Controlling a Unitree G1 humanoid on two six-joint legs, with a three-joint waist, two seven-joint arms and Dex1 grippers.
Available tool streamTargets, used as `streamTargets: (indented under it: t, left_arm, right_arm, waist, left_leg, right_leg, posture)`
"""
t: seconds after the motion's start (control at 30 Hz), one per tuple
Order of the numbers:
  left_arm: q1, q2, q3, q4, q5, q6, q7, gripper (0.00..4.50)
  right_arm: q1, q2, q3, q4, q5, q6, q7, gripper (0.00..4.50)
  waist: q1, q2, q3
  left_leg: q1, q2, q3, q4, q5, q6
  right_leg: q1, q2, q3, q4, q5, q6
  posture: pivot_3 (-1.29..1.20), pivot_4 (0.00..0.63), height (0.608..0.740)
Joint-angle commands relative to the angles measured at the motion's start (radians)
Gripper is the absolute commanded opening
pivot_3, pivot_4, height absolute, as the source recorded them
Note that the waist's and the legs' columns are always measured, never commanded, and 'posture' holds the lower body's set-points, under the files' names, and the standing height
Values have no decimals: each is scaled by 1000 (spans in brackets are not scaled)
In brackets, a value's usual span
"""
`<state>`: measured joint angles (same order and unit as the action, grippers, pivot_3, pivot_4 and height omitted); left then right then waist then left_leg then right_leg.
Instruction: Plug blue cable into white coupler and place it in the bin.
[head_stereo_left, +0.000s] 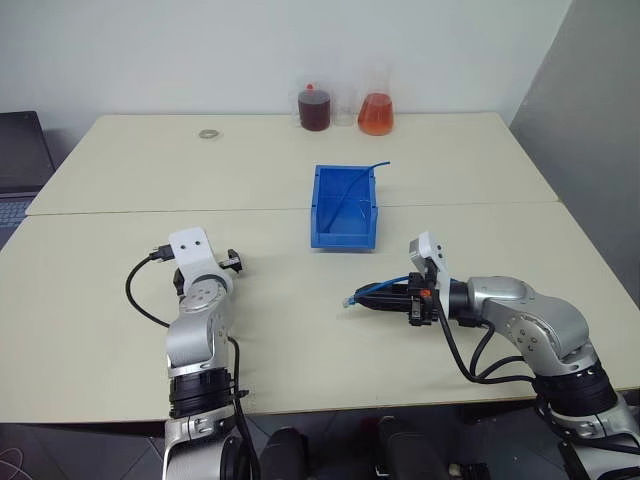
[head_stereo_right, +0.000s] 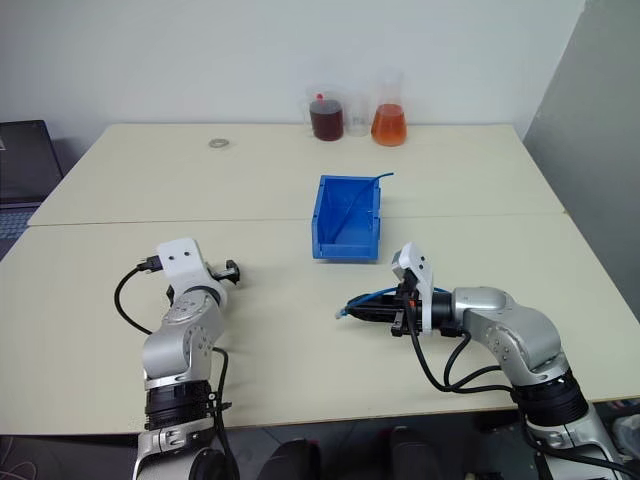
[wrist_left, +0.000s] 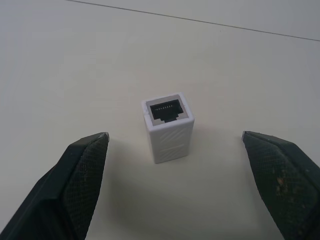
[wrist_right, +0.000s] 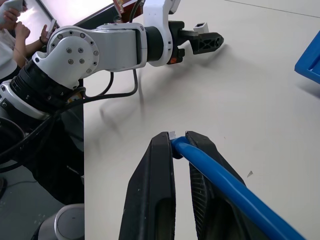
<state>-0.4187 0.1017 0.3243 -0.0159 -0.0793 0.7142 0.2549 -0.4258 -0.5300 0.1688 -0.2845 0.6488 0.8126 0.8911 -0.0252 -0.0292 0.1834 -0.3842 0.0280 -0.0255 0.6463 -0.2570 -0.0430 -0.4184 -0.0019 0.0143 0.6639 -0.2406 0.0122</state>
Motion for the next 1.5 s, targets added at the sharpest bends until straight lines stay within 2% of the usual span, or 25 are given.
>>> streamTargets:
  t: [0.03, 0.07, 0.17, 0.3, 0.47, 0.63, 0.87, 1.03, 1.1, 1.3, 1.5]
  left_arm:
    - [-37, -1, 21, 17, -11, -21, 14, 4500]
    - [-43, -2, 26, 27, -15, -24, 16, 4500]
    - [-58, 6, 29, 54, -22, -34, 10, 4049]
    - [-70, 17, 33, 83, -24, -48, 5, 3170]
    - [-71, 29, 24, 99, -17, -50, -5, 1781]
    - [-45, 50, 0, 86, -6, -55, -38, 818]
    - [45, 176, -95, 16, -4, -114, -231, 808]
    - [109, 351, -238, -96, -175, -29, -688, 807]
    - [129, 415, -282, -126, -212, -31, -819, 806]
    - [150, 616, -464, -125, -190, -232, -1209, 806]
    - [110, 669, -578, -82, -135, -377, -1397, 805]
  right_arm:
    - [-8, -2, -30, -43, 14, -7, -2, 125]
    - [-7, -2, -30, -45, 15, -6, -3, 125]
    - [-4, -2, -30, -51, 17, -3, -7, 125]
    - [-2, -4, -32, -55, 18, -1, -9, 125]
    - [0, -8, -34, -54, 15, -2, -5, 125]
    - [3, -12, -34, -49, 13, -8, 0, 125]
    - [9, -9, -32, -51, 10, -13, -3, 125]
    - [33, -20, -39, -62, 9, -16, -1, 124]
    - [40, -25, -36, -69, 6, -17, 0, 123]
    - [55, -55, -5, -98, -30, -43, 10, 115]
    - [63, -68, 10, -123, -58, -56, 7, 113]
  waist:
    - [0, 0, 0]
    - [0, 0, 0]
    - [0, 0, 0]
    - [0, 0, 0]
    - [0, 0, 0]
    - [0, 0, 0]
    - [-3, 0, 0]
    - [-1, 0, 0]
    - [-1, 0, 0]
    - [-3, 0, 0]
    - [-3, 0, 0]
  left_leg:
    - [0, 0, 0, 0, 0, 0]
    - [0, 0, 0, 0, 0, 0]
    - [0, 0, 0, 0, 0, 0]
    - [0, 0, 0, 0, 0, 0]
    - [0, 0, 0, 0, 0, 0]
    - [0, 0, 0, 0, 0, 0]
    - [0, 0, 0, 0, 0, 0]
    - [0, 0, 0, 0, 0, 0]
    - [0, 0, 0, 0, 0, 0]
    - [0, 1, 1, -1, 0, 0]
    - [0, 1, 1, -1, 0, 0]
  right_leg:
    - [0, 0, 0, 0, 0, 0]
    - [0, 0, 0, 0, 0, 0]
    - [0, 0, 0, 0, 0, 0]
    - [0, 0, 0, 0, 0, 0]
    - [0, 0, 0, 0, 0, 0]
    - [0, 0, 0, 0, 0, 0]
    - [0, 0, 0, 0, 0, 0]
    - [-1, 0, 0, 0, 0, 0]
    - [-1, 0, -1, 0, 0, 0]
    - [-2, 0, 0, -1, 0, -1]
    - [-2, 1, 0, 0, -1, -1]
  posture:
    - [0, 150, 740]
    - [0, 150, 740]
    - [0, 150, 740]
    - [0, 150, 740]
    - [0, 150, 740]
    - [0, 150, 740]
    - [0, 150, 740]
    - [0, 150, 740]
    - [0, 150, 740]
    - [0, 150, 740]
    - [0, 150, 740]
